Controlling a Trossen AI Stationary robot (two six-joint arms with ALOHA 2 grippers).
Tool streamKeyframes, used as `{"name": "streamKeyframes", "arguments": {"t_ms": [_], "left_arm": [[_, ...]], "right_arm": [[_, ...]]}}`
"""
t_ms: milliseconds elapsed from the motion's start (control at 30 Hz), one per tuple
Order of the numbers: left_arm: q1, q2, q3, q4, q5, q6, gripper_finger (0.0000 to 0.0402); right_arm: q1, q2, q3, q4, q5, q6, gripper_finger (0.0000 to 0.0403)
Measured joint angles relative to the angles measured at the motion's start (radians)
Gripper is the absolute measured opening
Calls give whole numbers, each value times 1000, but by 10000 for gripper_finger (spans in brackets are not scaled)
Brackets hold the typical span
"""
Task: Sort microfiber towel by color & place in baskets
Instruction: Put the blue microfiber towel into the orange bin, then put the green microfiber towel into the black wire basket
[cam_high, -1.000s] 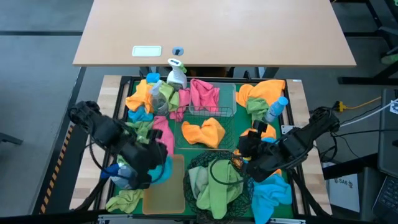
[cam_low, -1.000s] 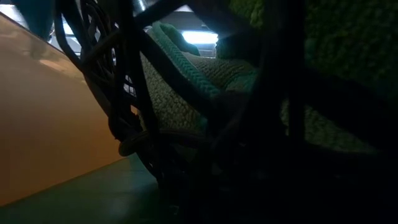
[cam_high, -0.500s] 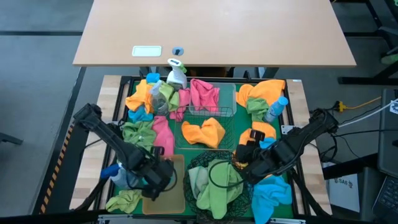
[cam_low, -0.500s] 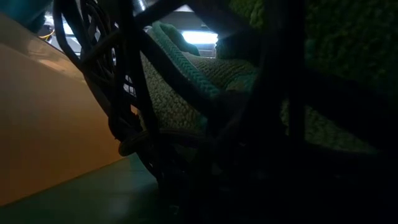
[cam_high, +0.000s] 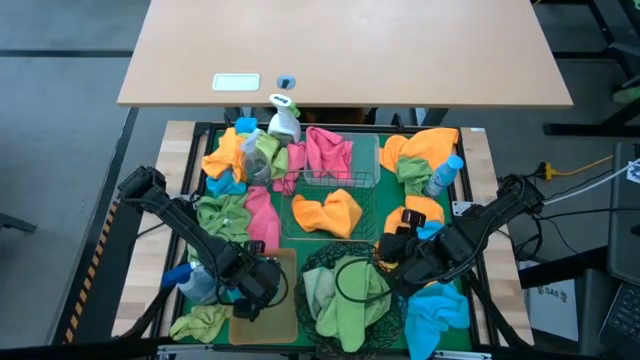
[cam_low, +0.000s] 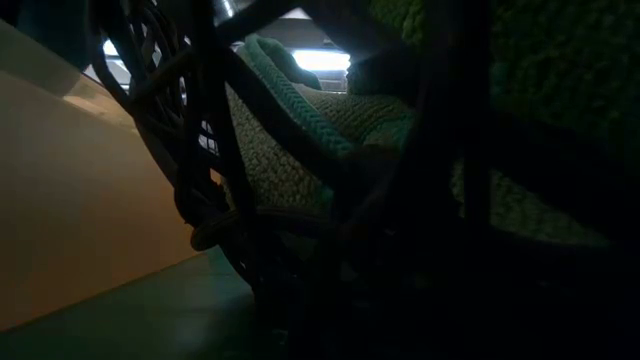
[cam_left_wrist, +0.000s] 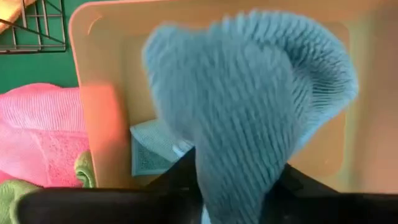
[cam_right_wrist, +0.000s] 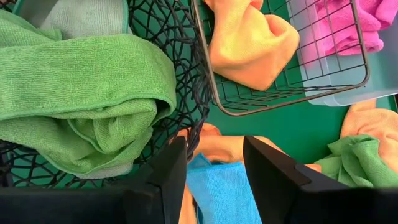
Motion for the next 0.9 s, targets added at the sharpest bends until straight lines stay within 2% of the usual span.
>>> {"name": "streamKeyframes", "arguments": {"t_ms": [133, 233, 367, 433, 567, 900], "left_arm": [[0, 0, 0, 6, 3, -1, 142], [3, 0, 0, 6, 54, -1, 171], [19, 0, 4, -3, 171, 4, 186], [29, 0, 4, -6, 192, 4, 187], [54, 0, 5, -58, 168, 7, 188], [132, -1, 0, -333, 44, 53, 188]], "right_arm": [[0, 0, 0, 0, 0, 0, 159], [0, 0, 0, 0, 0, 0, 159], [0, 0, 0, 0, 0, 0, 159], [0, 0, 0, 0, 0, 0, 159], [0, 0, 0, 9, 0, 0, 159], [0, 0, 0, 11, 0, -1, 159]]}}
